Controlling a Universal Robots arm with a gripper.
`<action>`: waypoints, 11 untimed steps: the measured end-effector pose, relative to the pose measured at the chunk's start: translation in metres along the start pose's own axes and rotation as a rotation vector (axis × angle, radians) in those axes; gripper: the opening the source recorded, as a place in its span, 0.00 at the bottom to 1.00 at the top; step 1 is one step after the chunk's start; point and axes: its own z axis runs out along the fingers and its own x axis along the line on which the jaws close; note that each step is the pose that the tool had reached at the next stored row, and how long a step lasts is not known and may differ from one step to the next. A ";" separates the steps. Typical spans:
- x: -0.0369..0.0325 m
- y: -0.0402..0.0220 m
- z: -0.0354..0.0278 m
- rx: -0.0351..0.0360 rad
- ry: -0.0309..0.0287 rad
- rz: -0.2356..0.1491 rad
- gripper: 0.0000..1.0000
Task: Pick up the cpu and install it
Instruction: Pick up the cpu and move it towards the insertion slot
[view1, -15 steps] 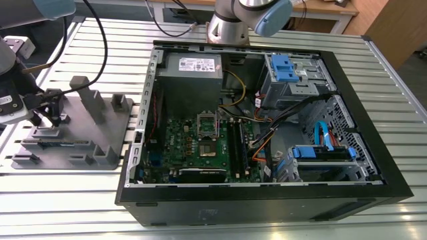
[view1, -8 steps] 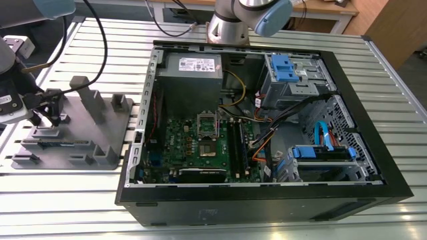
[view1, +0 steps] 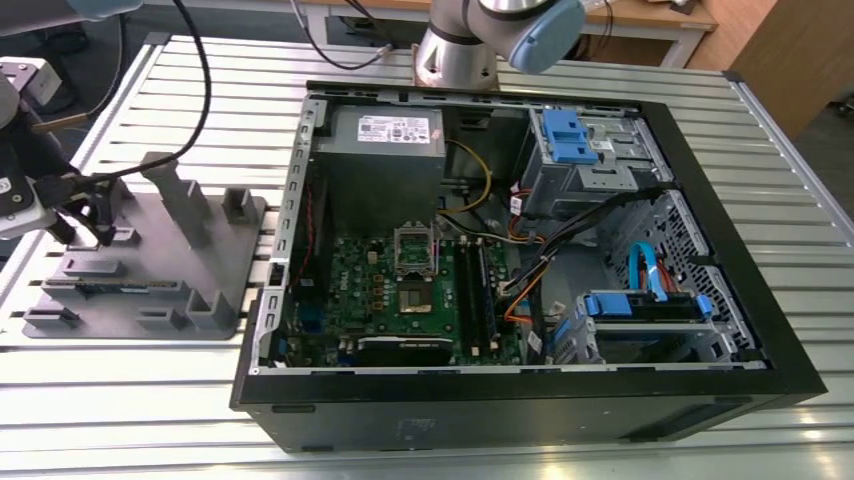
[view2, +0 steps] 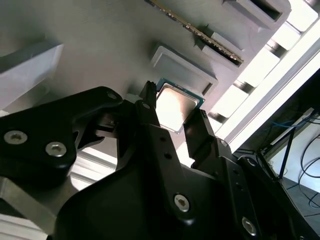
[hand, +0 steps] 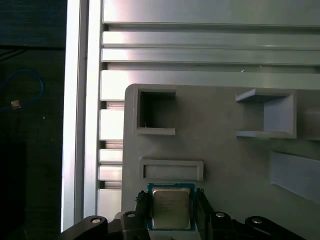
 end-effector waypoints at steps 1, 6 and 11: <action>0.0000 0.0001 -0.0025 0.0001 0.0000 0.000 0.47; 0.0001 0.0006 -0.0159 0.0000 0.0000 0.000 0.47; 0.0001 0.0011 -0.0304 0.0000 0.0000 0.000 0.47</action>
